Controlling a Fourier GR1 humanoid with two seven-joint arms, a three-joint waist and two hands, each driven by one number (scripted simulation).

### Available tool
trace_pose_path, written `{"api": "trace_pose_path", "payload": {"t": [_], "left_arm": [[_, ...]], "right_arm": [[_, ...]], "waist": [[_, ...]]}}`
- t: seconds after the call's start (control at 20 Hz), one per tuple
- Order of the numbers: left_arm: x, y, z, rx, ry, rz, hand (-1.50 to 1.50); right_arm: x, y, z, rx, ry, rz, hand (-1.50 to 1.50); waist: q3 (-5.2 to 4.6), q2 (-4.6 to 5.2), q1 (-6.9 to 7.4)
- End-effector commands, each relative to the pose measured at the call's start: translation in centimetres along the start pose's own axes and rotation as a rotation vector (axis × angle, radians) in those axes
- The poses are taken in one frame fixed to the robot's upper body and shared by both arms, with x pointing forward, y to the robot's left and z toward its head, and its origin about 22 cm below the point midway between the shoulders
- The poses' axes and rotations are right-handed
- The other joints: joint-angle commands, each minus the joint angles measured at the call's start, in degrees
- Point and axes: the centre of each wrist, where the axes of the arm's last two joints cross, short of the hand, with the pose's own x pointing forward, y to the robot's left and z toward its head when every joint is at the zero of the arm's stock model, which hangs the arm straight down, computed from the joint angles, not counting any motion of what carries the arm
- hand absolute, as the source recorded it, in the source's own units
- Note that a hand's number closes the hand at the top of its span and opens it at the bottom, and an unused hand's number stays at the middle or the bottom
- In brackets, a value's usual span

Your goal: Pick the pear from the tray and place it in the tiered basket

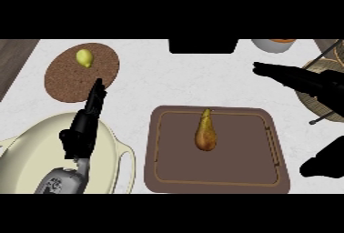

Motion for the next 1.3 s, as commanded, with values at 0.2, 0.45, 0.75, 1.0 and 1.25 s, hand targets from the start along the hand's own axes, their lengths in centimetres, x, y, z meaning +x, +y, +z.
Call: {"api": "trace_pose_path", "payload": {"t": [0.2,0.45,0.75,1.0,1.25], "left_arm": [[0.5,-0.2,-0.2,0.004,-0.025,0.007,0.00],[1.0,-0.7,0.2,-0.017,-0.012,0.004,0.00],[-0.4,-1.1,0.6,0.000,-0.007,-0.003,0.00],[-1.4,-0.2,-1.0,-0.001,0.016,0.015,0.00],[-0.3,-0.7,-1.0,-0.002,0.003,0.010,0.00]], "right_arm": [[8.1,2.6,-3.7,0.092,0.126,0.163,-1.50],[10.4,6.1,-6.3,0.117,0.150,0.180,-1.50],[11.1,7.8,-6.0,0.202,0.211,0.225,-1.50],[10.3,6.7,-6.7,0.246,0.292,0.248,-1.50],[8.6,7.7,-7.1,0.242,0.333,0.301,-1.50]], "waist": [[0.16,0.35,0.68],[0.23,0.43,0.50],[0.22,0.30,0.00],[0.17,0.39,-0.36],[0.24,0.46,-0.17]]}}
